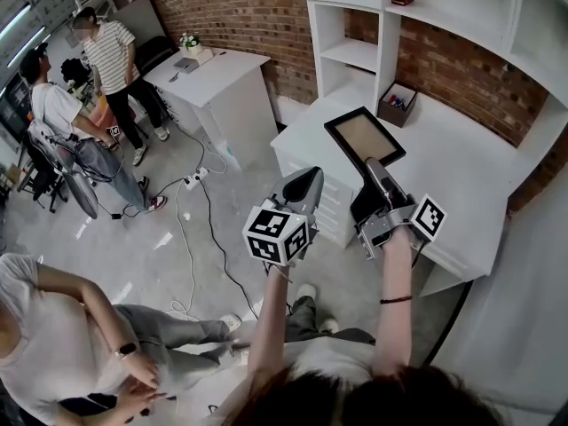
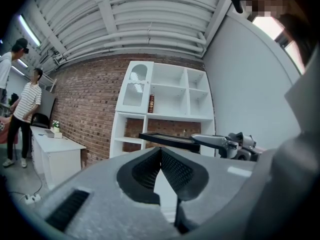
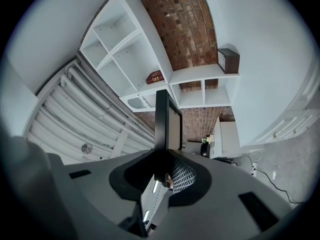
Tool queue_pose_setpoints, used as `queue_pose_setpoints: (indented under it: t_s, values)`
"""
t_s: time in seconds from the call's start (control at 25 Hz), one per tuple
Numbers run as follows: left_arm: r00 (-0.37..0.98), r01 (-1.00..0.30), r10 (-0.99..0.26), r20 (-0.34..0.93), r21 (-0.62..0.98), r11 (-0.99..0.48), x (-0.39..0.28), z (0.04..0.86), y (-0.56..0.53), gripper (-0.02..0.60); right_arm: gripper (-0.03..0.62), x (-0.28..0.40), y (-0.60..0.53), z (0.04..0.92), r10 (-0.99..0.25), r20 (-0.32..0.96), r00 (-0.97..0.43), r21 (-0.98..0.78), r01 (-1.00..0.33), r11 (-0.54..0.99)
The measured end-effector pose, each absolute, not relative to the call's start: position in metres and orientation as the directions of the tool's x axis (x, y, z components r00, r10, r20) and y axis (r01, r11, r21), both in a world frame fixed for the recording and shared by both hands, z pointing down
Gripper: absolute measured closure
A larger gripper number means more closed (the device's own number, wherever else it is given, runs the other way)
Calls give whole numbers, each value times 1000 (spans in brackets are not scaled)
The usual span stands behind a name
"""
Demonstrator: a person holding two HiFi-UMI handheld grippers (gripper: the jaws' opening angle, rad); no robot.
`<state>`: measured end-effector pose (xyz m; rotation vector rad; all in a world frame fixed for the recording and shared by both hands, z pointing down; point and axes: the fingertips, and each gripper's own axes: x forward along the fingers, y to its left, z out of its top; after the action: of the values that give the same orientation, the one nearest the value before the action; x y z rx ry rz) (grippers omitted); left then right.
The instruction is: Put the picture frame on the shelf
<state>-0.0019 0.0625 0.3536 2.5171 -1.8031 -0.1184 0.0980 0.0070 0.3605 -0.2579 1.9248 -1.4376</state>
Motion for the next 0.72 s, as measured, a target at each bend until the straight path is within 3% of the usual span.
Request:
queue_pose_setpoints:
  t_s: [0.72]
  values:
    - [366,-926,-930,-39,84,-368,-31,353,2,571,522,73,-48,363,-590,-413,-693,-904,236,356]
